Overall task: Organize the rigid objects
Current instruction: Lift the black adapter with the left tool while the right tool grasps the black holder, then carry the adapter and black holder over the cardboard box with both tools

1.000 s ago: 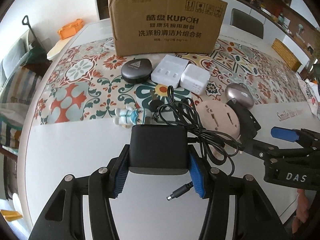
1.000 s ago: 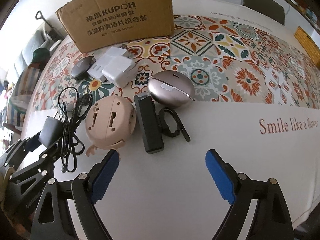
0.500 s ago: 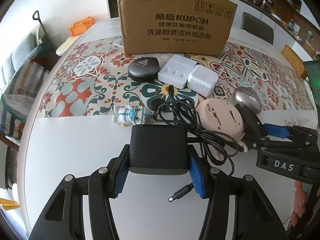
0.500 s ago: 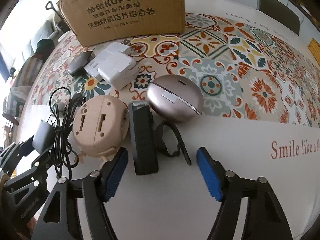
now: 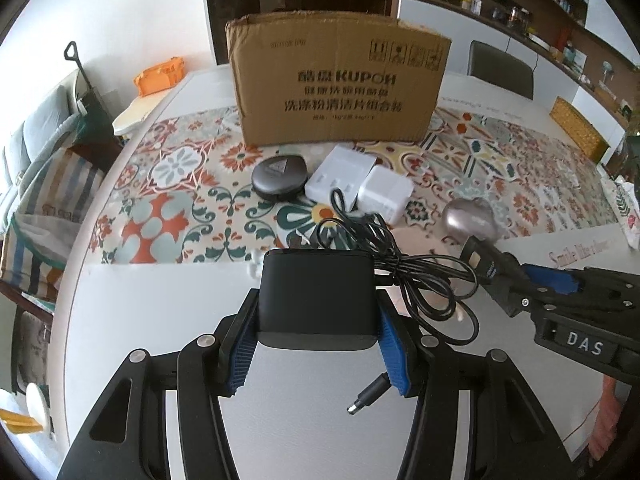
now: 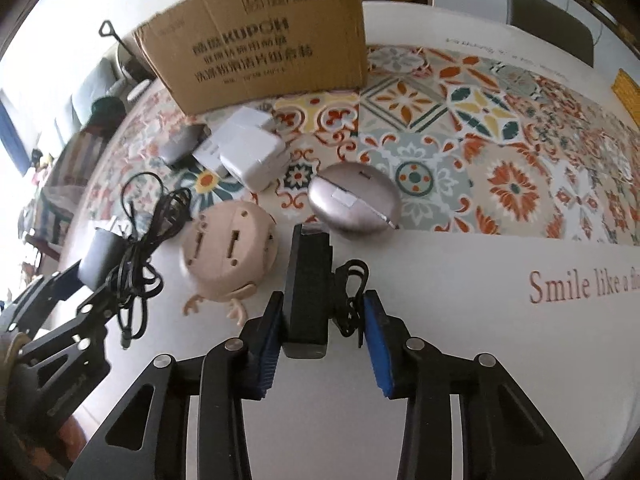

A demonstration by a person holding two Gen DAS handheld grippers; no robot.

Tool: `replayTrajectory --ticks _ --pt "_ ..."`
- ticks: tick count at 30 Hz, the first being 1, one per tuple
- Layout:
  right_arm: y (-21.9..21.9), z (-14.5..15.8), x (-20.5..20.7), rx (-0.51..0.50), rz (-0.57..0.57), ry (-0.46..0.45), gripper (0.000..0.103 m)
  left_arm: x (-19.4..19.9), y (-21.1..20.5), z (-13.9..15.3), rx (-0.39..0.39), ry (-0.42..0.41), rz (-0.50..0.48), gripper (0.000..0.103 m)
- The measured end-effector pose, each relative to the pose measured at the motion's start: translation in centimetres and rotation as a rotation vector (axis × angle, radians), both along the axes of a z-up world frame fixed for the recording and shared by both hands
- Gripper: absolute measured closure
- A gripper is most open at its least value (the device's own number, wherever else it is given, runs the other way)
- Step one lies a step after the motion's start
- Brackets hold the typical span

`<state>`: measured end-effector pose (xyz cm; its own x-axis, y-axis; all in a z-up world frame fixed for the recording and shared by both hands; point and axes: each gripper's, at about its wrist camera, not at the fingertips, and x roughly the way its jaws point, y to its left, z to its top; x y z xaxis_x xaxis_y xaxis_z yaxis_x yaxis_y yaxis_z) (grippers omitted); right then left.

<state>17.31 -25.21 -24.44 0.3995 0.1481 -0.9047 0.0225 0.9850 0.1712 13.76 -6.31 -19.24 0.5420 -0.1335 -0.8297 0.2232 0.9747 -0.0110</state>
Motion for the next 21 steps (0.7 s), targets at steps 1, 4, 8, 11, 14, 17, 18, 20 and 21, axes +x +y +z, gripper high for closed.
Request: replayTrajectory --ticks 1,4,8,11,14,17,18,20,21 --pt "0.0 0.4 -0.1 -0.001 0.0 -0.009 0.064 0.0 0.0 0.3 -0.003 -0.008 -0.005 0.049" --pt "0.1 2.0 -0.4 -0.004 -0.001 -0.042 0.064 -0.1 0.0 1.4 -0.014 -0.031 -0.012 0.049" --pt "0.3 3.5 -0.3 -0.001 -0.001 -0.081 0.064 -0.3 0.2 2.7 -0.026 -0.062 -0.023 0.049" --pt "0.5 4.0 -0.2 0.002 0.0 -0.093 0.064 -0.4 0.3 2.8 -0.029 -0.06 -0.025 0.049" --pt "0.7 4.1 -0.3 0.005 0.004 -0.095 0.064 -0.8 0.5 3.1 -0.027 -0.068 -0.026 0.049" --pt "1.0 4.1 -0.4 0.011 0.011 -0.097 0.064 -1.2 0.7 3.7 -0.02 -0.093 -0.033 0.049" --pt "1.1 4.2 -0.5 0.013 0.017 -0.099 0.064 -1.3 0.7 3.8 -0.022 -0.098 -0.033 0.049" --pt "1.4 4.5 -0.6 0.02 0.027 -0.106 0.064 -1.2 0.9 4.4 -0.028 -0.111 -0.027 0.049" --pt "1.5 4.7 -0.6 0.025 0.032 -0.112 0.064 -1.2 1.0 4.6 -0.029 -0.117 -0.026 0.049"
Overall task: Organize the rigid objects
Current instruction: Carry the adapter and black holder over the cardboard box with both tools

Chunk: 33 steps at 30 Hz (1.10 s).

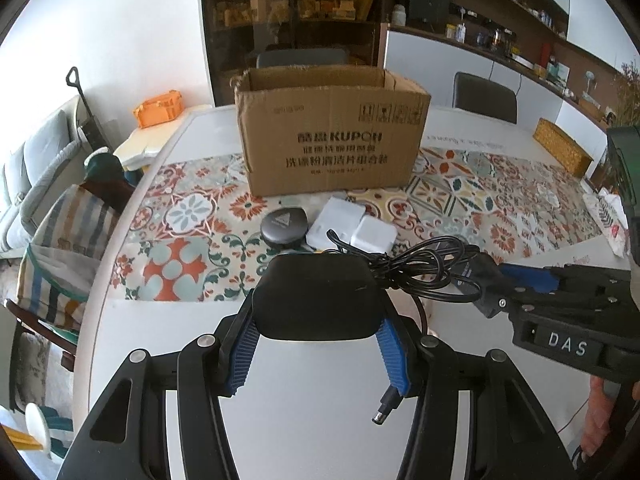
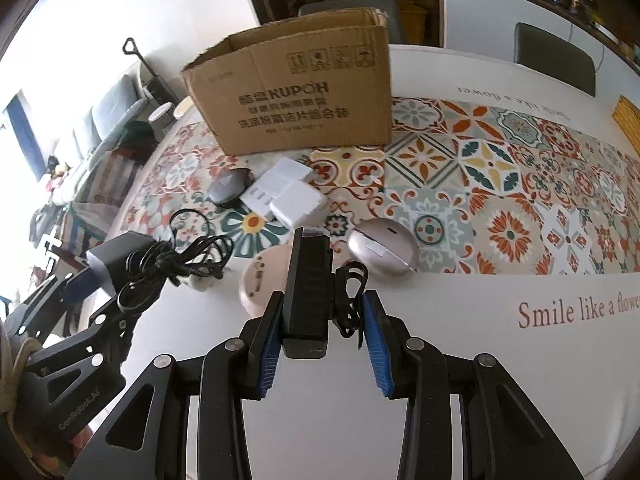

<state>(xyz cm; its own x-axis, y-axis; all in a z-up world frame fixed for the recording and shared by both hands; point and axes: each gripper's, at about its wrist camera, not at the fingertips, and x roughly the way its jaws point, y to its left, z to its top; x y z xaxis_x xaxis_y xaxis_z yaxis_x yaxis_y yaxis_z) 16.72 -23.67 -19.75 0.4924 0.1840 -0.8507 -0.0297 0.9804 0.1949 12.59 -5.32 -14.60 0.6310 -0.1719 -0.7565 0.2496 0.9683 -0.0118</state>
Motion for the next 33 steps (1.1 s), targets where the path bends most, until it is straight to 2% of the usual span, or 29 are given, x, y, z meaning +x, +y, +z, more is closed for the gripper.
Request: replayTrajectory --ticks 17,33 --pt "1.2 7.2 1.3 0.051 0.04 -0.177 0.064 1.9 0.5 7.2 -0.032 -0.179 -0.009 0.049" --pt "1.5 13.3 5.6 0.058 0.047 -0.313 0.064 6.7 1.0 13.3 -0.083 -0.312 -0.032 0.049"
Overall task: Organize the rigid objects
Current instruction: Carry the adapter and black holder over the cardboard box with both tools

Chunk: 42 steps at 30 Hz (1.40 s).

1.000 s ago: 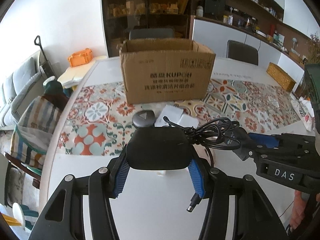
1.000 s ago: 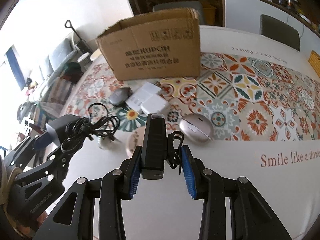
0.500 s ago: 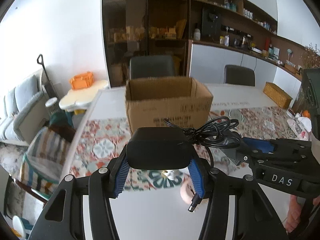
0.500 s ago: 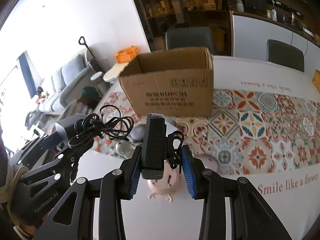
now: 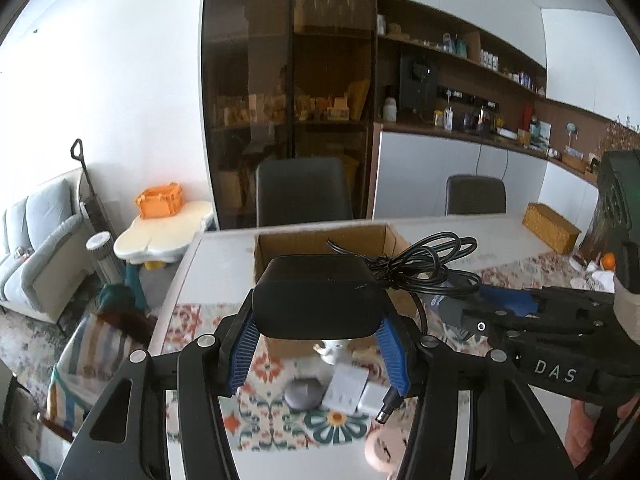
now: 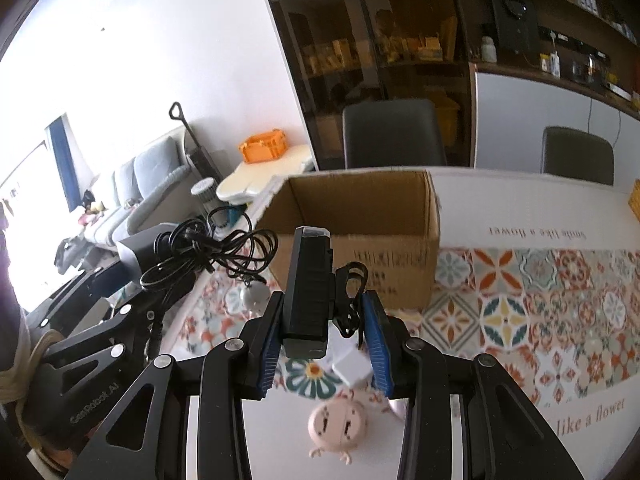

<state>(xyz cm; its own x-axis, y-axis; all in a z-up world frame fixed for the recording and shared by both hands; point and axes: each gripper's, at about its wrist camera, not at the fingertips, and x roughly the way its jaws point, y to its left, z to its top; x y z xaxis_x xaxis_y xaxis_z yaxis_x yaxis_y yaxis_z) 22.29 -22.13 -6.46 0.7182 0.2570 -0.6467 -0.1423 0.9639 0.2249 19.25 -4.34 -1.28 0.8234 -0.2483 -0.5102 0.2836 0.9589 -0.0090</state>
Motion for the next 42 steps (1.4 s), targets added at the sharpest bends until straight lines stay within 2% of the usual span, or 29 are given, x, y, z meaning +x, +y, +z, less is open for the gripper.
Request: replayTrajectory --ticks 7,12,18,24,27,36,38,40,42 --pt "-0.4 2.2 3.3 0.017 -0.001 -0.039 0.064 3.6 -0.2 2.2 -0.006 -0.031 -0.025 0.049" --pt "-0.4 3.0 6.1 0.022 0.006 -0.036 0.064 5.9 -0.9 3.2 0.023 -0.077 -0.03 0.049" --pt "-0.6 3.8 9.4 -0.013 -0.011 -0.036 0.064 9.4 -1.6 3.5 0.021 -0.056 -0.035 0.049" --pt "-0.9 4.0 12.6 -0.049 -0.019 -0.005 0.064 12.7 -2.3 2.4 0.038 0.009 -0.051 0.049" --pt "-0.9 3.3 14.3 -0.055 -0.013 0.041 0.064 14.4 -2.7 1.5 0.052 0.056 -0.051 0.049" --pt "-1.6 -0.9 19.0 -0.049 -0.017 0.2 0.064 19.1 -3.6 -3.0 0.085 0.287 -0.057 0.049" --pt "-1.6 -1.6 19.7 -0.054 -0.025 0.22 0.061 19.1 -3.2 -3.2 0.089 0.286 -0.026 0.045" --pt "-1.7 -2.3 20.2 -0.057 -0.039 0.24 0.054 19.0 -2.8 -2.8 0.088 0.27 -0.008 0.033" --pt "-1.8 -2.6 20.4 -0.042 -0.05 0.247 0.052 18.8 -2.2 -2.5 0.099 0.247 0.025 0.026"
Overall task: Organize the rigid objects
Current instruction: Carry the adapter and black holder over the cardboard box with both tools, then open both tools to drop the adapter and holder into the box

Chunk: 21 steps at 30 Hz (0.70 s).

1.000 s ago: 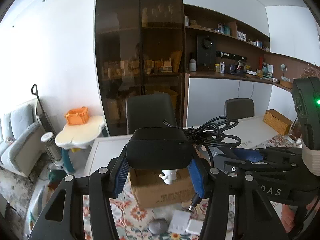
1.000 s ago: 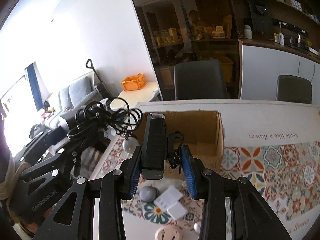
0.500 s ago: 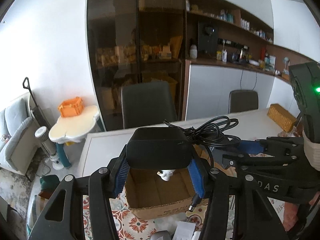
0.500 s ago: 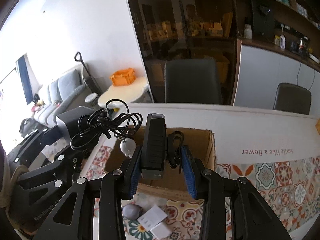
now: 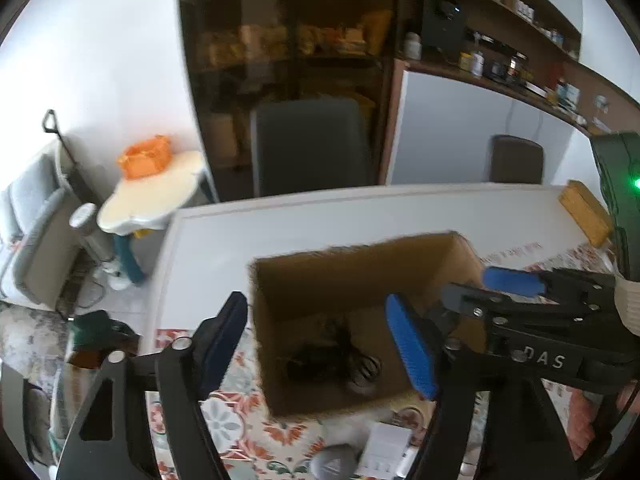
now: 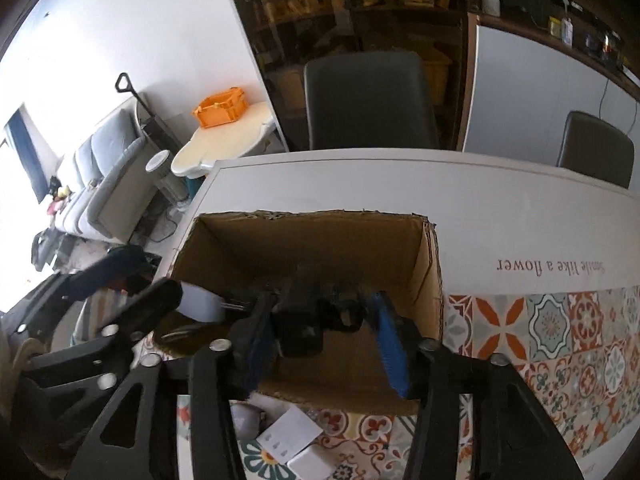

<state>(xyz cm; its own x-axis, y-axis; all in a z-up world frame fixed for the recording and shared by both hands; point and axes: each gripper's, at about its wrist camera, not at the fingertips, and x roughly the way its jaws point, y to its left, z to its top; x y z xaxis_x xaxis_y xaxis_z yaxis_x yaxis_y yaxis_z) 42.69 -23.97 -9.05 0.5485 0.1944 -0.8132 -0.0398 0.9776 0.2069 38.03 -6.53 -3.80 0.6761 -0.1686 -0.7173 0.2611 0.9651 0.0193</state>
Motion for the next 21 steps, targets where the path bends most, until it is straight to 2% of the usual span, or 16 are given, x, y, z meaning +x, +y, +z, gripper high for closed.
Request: replayTrajectory --ticks 3,5,8,12,14,21 --pt "0.0 0.0 -0.1 -0.001 -0.021 0.003 0.047 -0.8 0.9 0.4 0.026 -0.031 0.049 0.018" --pt "0.1 0.4 -0.8 -0.007 -0.029 -0.008 0.045 -1.3 1.4 0.4 0.023 -0.03 0.057 0.017" --pt "0.4 1.1 -2.0 -0.026 -0.048 -0.029 0.037 -2.2 2.2 0.6 0.021 -0.036 0.071 0.011" --pt "1.0 2.4 -4.5 -0.047 -0.054 -0.068 0.032 -4.2 3.1 1.2 0.014 -0.05 0.085 0.003" --pt "1.1 2.9 -5.7 -0.054 -0.062 -0.075 0.028 -5.0 3.4 1.5 0.01 -0.051 0.093 0.002" --pt "1.1 4.2 -9.9 -0.042 -0.099 -0.099 0.023 -7.9 4.6 2.7 -0.002 -0.055 0.12 0.0"
